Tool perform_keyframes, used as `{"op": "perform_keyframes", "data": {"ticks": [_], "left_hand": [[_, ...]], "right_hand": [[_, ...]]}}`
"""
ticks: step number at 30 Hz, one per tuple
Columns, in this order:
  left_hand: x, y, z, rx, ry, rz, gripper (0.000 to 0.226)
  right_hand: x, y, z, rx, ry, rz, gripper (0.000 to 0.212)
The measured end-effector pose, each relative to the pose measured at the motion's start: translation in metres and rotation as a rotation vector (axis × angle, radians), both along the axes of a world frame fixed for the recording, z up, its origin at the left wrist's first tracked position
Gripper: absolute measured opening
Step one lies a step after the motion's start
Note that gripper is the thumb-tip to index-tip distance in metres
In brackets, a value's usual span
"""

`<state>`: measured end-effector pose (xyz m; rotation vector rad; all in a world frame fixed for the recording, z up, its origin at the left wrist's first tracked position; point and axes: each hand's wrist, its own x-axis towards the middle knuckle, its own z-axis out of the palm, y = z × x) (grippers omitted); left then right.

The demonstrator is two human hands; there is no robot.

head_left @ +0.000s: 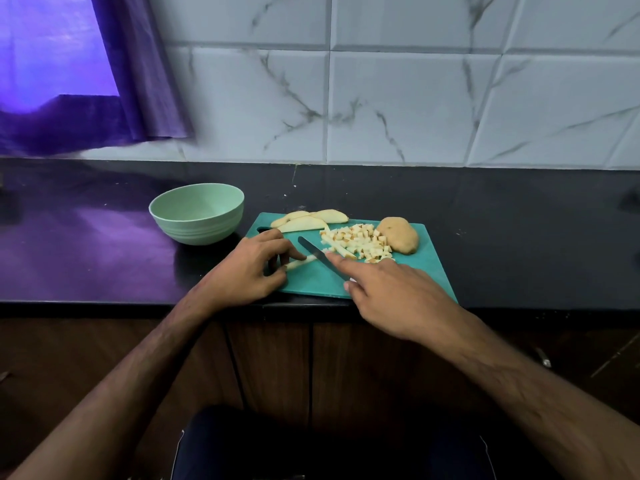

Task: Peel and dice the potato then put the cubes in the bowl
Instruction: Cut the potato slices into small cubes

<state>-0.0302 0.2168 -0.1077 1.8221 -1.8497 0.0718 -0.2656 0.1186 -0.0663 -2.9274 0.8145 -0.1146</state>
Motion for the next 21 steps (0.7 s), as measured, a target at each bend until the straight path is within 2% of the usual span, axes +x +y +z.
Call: {"op": "perform_keyframes", "data": {"ticks": [21], "left_hand": [[0.006,-0.001,-0.005,-0.083,-0.007,0.002,0.016]], "right_hand": [[-0.003,0.013,-0.007,-0.012,-0.001,0.021,0.057]]}}
